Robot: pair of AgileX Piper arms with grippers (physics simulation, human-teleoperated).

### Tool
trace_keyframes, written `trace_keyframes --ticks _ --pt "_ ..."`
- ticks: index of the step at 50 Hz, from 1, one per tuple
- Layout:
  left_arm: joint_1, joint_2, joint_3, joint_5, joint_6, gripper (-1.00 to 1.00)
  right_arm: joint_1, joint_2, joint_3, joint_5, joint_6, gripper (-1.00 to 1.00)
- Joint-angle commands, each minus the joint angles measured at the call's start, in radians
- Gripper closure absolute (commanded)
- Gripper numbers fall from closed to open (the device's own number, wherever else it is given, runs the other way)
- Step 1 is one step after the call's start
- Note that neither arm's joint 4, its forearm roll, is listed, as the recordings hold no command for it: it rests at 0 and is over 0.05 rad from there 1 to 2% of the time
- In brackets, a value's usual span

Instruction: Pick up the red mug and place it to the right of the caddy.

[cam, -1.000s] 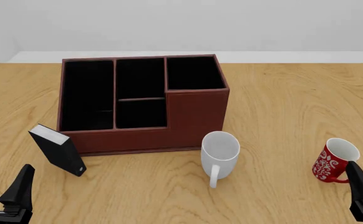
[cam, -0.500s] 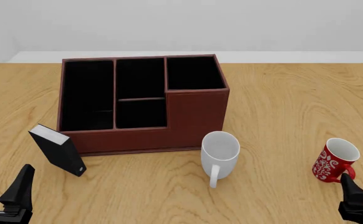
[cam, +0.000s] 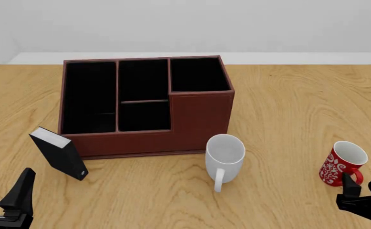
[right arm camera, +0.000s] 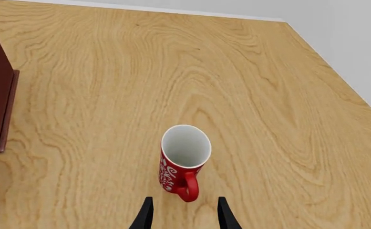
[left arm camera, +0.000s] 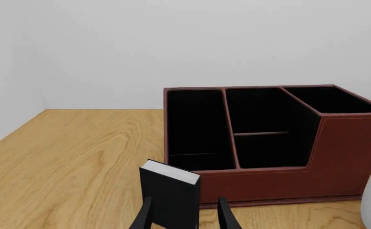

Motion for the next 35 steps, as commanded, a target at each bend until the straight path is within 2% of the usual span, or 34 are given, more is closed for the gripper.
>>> trace_keyframes --ticks 1,19,35 --pt "0.0 0.0 0.0 0.0 0.0 -1.0 0.002 0.196 0.036 -0.205 -0.003 -1.0" --pt "0.0 0.0 0.0 0.0 0.0 -1.0 -0.018 0.459 0.037 -0.444 -0.024 -1.0" --pt "0.0 0.0 0.0 0.0 0.0 -1.0 -0.037 0.779 0.037 -0.739 -0.034 -1.0"
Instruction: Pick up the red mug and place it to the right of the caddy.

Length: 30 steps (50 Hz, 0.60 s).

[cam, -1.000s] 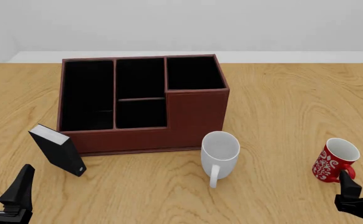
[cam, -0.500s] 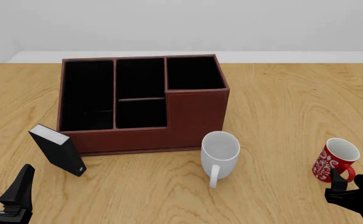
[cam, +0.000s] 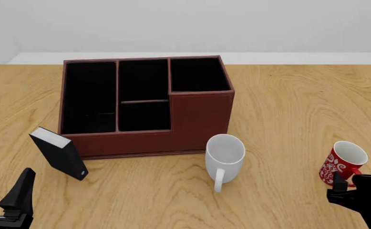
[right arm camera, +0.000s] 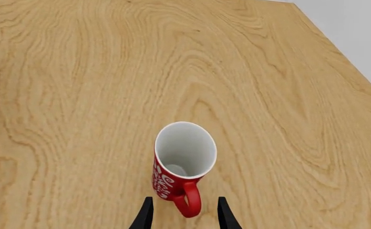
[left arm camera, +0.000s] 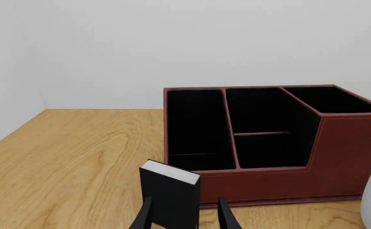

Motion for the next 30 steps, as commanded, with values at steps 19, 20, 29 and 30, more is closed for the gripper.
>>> trace_keyframes --ticks 19,20,29,30 --pt "0.0 0.0 0.0 0.0 0.0 -1.0 -0.029 0.538 0.002 -0.486 -0.019 -1.0" --pt "0.0 0.0 0.0 0.0 0.0 -1.0 -0.031 0.545 0.002 -0.492 -0.02 -1.0" --pt "0.0 0.0 0.0 0.0 0.0 -1.0 -0.007 0.529 0.002 -0.475 -0.013 1.0" --pt "0.0 0.0 0.0 0.0 0.0 -1.0 -0.002 0.51 0.002 -0.456 -0.012 1.0"
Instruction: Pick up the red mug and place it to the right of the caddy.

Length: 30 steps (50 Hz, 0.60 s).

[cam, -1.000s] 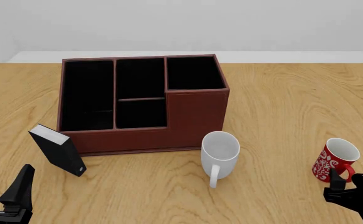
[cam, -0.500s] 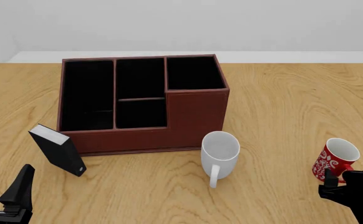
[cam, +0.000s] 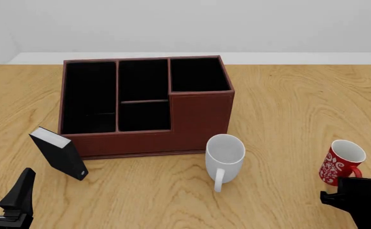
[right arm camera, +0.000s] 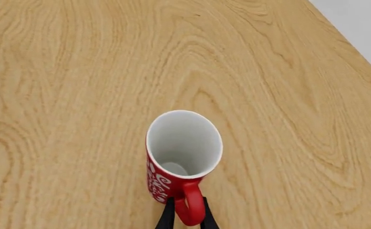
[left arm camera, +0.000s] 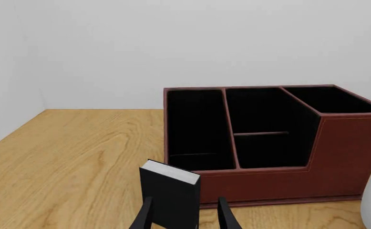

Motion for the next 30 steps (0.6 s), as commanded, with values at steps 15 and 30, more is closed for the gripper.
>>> trace_keyframes --ticks 15,30 --pt "0.0 0.0 0.0 0.0 0.0 -1.0 0.176 -0.749 0.0 0.732 0.043 1.0" --pt "0.0 0.0 0.0 0.0 0.0 -1.0 0.286 -1.104 -0.09 1.096 0.076 1.0"
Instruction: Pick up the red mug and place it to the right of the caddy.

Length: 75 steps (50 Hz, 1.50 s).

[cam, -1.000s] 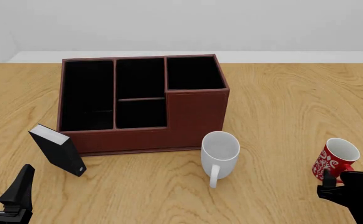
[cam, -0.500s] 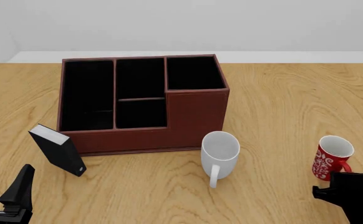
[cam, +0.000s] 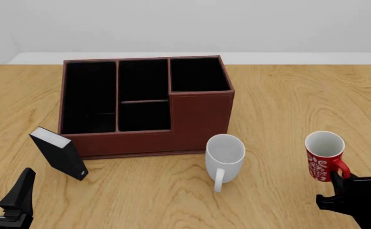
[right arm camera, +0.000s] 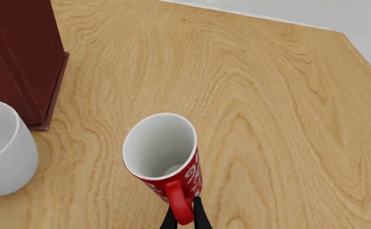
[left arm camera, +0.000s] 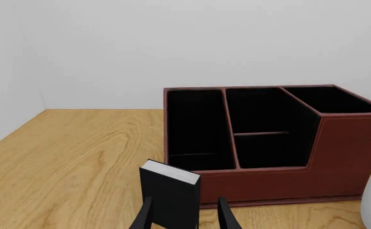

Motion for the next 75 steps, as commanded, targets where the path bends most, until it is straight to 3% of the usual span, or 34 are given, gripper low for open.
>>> trace_keyframes --ticks 1,6,19,33,62,75 --pt "0.0 0.0 0.0 0.0 0.0 -1.0 0.079 -0.267 -0.074 0.278 0.032 1.0" --pt "0.0 0.0 0.0 0.0 0.0 -1.0 0.099 -0.236 -0.097 0.252 0.042 1.0" --pt "0.0 0.0 0.0 0.0 0.0 -1.0 0.136 -0.07 -0.119 0.077 0.065 1.0" --pt "0.0 0.0 0.0 0.0 0.0 -1.0 0.18 0.27 -0.159 -0.222 0.081 1.0" --pt "0.0 0.0 0.0 0.0 0.0 -1.0 0.216 0.615 -0.3 -0.437 0.095 1.0" --pt "0.0 0.0 0.0 0.0 0.0 -1.0 0.228 0.747 -0.359 -0.502 0.134 1.0"
